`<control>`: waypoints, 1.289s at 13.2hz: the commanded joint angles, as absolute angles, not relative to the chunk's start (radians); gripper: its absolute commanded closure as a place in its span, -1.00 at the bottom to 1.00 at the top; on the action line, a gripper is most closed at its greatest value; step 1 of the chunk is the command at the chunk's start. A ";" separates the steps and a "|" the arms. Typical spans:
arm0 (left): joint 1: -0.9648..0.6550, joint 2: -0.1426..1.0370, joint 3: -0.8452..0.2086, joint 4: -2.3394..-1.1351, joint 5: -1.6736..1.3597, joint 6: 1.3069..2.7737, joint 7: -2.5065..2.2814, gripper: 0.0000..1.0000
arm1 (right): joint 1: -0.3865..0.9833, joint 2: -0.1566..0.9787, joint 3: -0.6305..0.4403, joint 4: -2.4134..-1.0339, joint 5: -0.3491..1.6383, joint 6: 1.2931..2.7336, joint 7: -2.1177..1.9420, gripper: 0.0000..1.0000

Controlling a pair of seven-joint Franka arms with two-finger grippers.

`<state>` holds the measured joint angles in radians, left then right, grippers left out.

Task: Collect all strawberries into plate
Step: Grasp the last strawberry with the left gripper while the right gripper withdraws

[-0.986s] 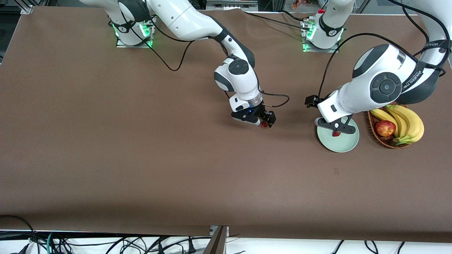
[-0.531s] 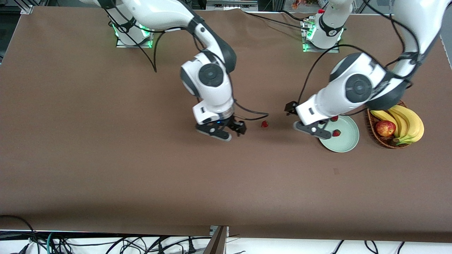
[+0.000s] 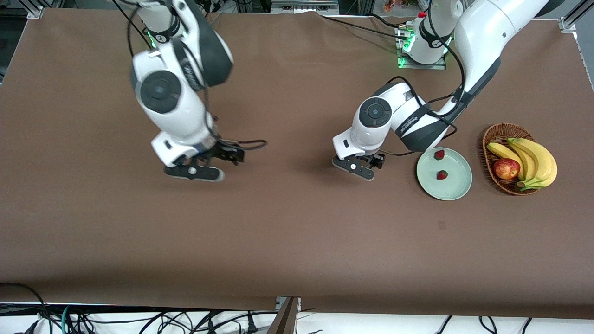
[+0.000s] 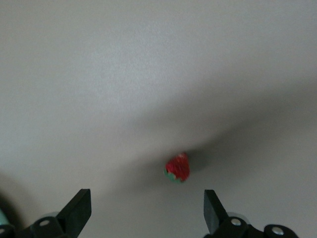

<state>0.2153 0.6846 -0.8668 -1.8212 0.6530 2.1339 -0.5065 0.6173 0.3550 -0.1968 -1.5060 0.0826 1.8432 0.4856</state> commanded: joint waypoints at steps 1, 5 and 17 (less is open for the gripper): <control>0.225 0.703 -0.835 -1.906 0.750 2.274 -0.590 -1.00 | 0.614 0.126 -0.233 -1.716 0.091 1.792 0.379 -0.98; 0.203 0.732 -0.824 -1.937 0.769 2.344 -0.771 -1.00 | 0.423 -0.009 -0.189 -1.723 0.078 1.625 0.198 -0.99; 0.149 0.762 -0.788 -1.940 0.922 2.355 -0.868 -0.18 | 0.066 -0.038 0.041 -1.667 0.005 1.582 0.058 -0.99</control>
